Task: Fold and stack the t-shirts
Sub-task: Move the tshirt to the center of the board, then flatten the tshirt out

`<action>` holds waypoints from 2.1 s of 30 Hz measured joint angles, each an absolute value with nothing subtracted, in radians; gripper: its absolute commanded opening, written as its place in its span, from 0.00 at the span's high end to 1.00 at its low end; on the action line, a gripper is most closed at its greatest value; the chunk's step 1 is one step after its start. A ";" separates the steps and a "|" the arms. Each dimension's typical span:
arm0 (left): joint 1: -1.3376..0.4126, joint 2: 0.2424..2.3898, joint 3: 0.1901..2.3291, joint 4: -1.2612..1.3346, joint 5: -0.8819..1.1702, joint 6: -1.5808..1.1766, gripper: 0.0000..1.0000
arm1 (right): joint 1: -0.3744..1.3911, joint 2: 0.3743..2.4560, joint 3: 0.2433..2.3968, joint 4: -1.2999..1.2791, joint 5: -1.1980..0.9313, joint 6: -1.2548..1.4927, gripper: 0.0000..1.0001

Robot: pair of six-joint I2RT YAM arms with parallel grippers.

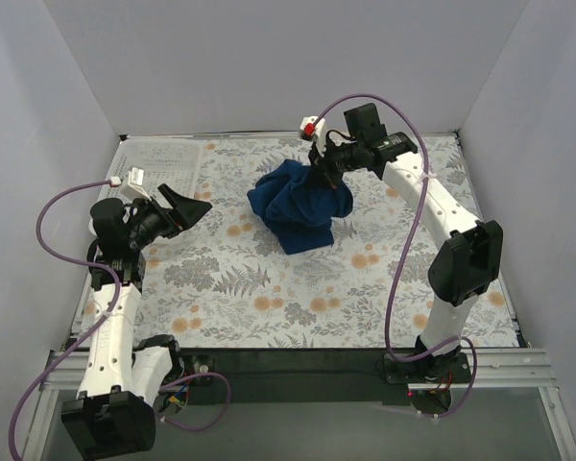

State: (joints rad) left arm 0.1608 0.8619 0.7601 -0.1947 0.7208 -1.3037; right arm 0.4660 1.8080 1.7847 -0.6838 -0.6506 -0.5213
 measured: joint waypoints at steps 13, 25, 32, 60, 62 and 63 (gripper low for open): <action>0.118 0.894 0.764 -0.187 0.749 -1.287 0.25 | 0.500 1.761 1.555 -0.614 -0.529 -0.497 0.16; -0.178 1.002 0.826 -0.205 0.634 -1.178 0.24 | 0.373 1.608 1.402 -0.556 -0.408 -0.521 0.02; -0.497 1.113 0.842 -0.157 0.438 -1.029 0.25 | 0.081 1.128 0.894 -0.308 -0.642 -0.531 0.03; -0.663 1.862 1.245 -0.165 -0.131 -1.327 0.80 | 0.393 1.499 0.899 -0.156 -0.530 -0.715 0.57; -0.663 1.869 1.245 -0.179 -0.133 -1.338 0.92 | 0.394 1.499 0.899 -0.165 -0.527 -0.724 0.65; -0.663 1.869 1.245 -0.182 -0.134 -1.335 0.96 | 0.394 1.499 0.899 -0.171 -0.526 -0.728 0.69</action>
State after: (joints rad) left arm -0.6632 1.8694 1.2453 -0.1818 -0.1341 -1.3350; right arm 0.3943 1.4990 0.8993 -0.1711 -0.5262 -0.7280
